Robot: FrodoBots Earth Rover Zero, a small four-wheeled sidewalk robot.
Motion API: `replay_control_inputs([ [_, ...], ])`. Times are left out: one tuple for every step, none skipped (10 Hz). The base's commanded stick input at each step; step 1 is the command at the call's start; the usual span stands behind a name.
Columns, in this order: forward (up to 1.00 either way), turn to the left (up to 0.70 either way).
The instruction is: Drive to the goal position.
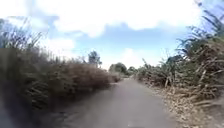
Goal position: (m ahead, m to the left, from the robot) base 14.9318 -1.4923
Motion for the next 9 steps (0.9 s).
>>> replay_control_inputs([
  [0.70,0.00],
  [0.70,0.00],
  [0.70,0.00],
  [0.70,0.00],
  [0.70,0.00],
  [0.70,0.00],
  [0.70,0.00],
  [0.70,0.00],
  [0.70,0.00],
])
